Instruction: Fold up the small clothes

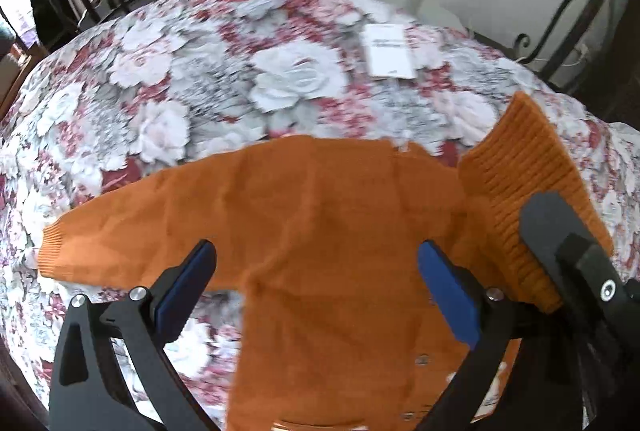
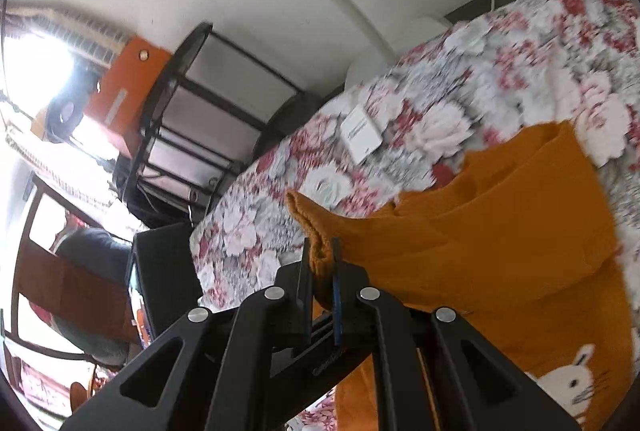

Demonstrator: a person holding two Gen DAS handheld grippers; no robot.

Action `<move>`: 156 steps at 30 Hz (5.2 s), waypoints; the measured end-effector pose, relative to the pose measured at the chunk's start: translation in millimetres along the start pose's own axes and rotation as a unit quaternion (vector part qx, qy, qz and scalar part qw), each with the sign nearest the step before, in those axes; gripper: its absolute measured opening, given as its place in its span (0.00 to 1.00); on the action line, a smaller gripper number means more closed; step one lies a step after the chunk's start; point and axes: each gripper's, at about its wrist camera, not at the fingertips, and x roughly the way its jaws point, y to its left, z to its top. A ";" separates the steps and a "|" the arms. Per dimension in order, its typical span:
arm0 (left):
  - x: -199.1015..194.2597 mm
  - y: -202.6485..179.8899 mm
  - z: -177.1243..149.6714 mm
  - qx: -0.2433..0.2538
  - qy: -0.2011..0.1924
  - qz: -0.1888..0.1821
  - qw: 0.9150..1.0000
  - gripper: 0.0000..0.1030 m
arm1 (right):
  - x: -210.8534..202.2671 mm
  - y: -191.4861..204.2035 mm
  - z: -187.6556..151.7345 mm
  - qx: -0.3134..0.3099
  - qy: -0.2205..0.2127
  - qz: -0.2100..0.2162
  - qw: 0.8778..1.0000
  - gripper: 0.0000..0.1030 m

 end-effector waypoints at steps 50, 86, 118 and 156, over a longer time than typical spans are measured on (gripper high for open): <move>66.8 -11.1 24.4 0.034 0.071 -0.031 0.996 0.95 | -14.6 -146.7 58.2 0.042 0.023 -0.136 0.990 0.09; 64.0 272.7 -30.2 -0.369 0.018 -0.103 0.924 0.23 | -19.4 -78.4 12.2 0.004 0.067 -0.107 0.992 0.46; 1.1 -70.4 -47.5 0.062 -0.005 -0.189 0.980 0.11 | -40.6 -124.3 31.3 0.109 0.084 0.018 0.990 0.48; 37.4 -49.7 -69.9 0.189 0.052 -0.071 0.978 0.86 | 20.4 -158.4 -5.7 0.167 0.170 0.003 0.971 0.09</move>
